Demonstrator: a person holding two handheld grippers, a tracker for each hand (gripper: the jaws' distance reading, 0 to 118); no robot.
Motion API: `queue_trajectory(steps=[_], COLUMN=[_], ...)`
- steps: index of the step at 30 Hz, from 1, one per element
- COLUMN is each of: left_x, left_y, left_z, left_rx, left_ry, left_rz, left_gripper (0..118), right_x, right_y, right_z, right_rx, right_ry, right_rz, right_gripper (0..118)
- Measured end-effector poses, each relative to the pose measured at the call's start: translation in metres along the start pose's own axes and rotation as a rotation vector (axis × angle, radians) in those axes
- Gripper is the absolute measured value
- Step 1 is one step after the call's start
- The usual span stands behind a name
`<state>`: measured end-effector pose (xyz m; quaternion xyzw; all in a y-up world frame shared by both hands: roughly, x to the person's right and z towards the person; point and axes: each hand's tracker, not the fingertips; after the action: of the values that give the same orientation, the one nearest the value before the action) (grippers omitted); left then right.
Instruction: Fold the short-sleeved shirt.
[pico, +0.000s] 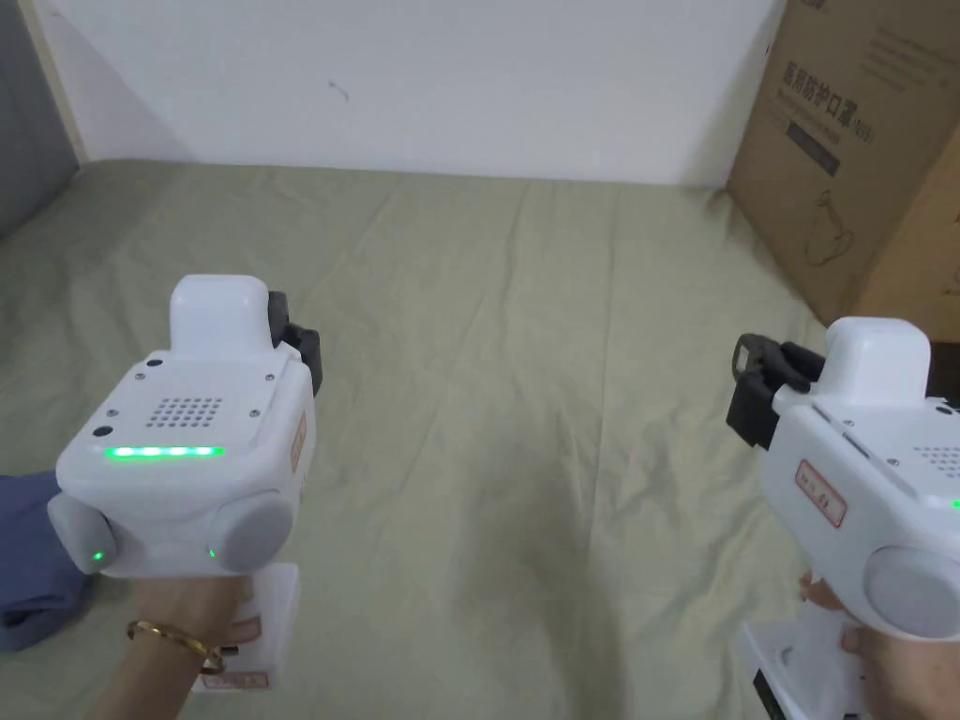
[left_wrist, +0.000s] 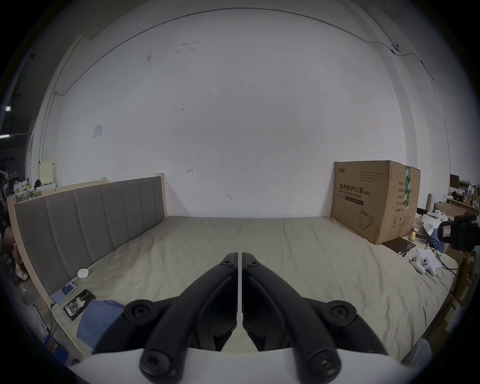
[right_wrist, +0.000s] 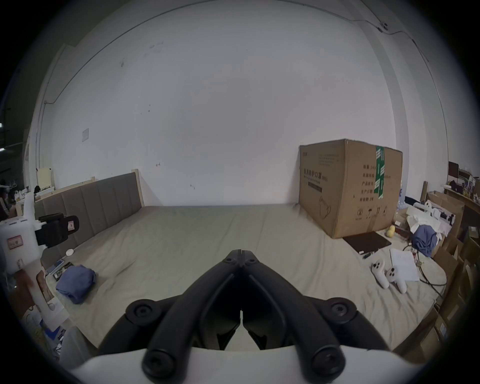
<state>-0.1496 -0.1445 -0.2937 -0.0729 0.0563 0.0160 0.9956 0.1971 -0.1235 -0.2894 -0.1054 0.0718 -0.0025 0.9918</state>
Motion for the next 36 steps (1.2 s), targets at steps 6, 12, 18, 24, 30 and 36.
queue_trajectory(steps=[6, 12, 18, 24, 30, 36], left_x=[0.0, 0.002, 0.001, -0.001, -0.002, -0.002], left_y=[-0.01, -0.008, -0.007, -0.008, -0.007, -0.007], left_z=[0.005, 0.012, 0.013, 0.013, 0.014, 0.015], left_rx=[-0.039, -0.019, -0.01, -0.016, -0.014, -0.013], left_ry=[-0.019, -0.017, -0.011, 0.001, 0.004, 0.0], left_rz=[-0.024, -0.024, -0.01, -0.008, 0.007, 0.002], left_gripper=[69, 113, 117, 117, 117, 117], right_x=[0.001, 0.0, 0.0, -0.003, -0.005, -0.007], right_y=[-0.018, -0.015, -0.009, -0.006, -0.009, -0.01], right_z=[-0.005, -0.004, 0.0, 0.001, 0.002, 0.002], right_rx=[-0.046, -0.046, -0.023, -0.017, -0.006, 0.001], right_ry=[-0.006, -0.008, -0.016, -0.02, -0.002, 0.005], right_rz=[-0.008, 0.002, -0.012, 0.001, 0.008, -0.002], right_gripper=[5, 100, 118, 118, 118, 118])
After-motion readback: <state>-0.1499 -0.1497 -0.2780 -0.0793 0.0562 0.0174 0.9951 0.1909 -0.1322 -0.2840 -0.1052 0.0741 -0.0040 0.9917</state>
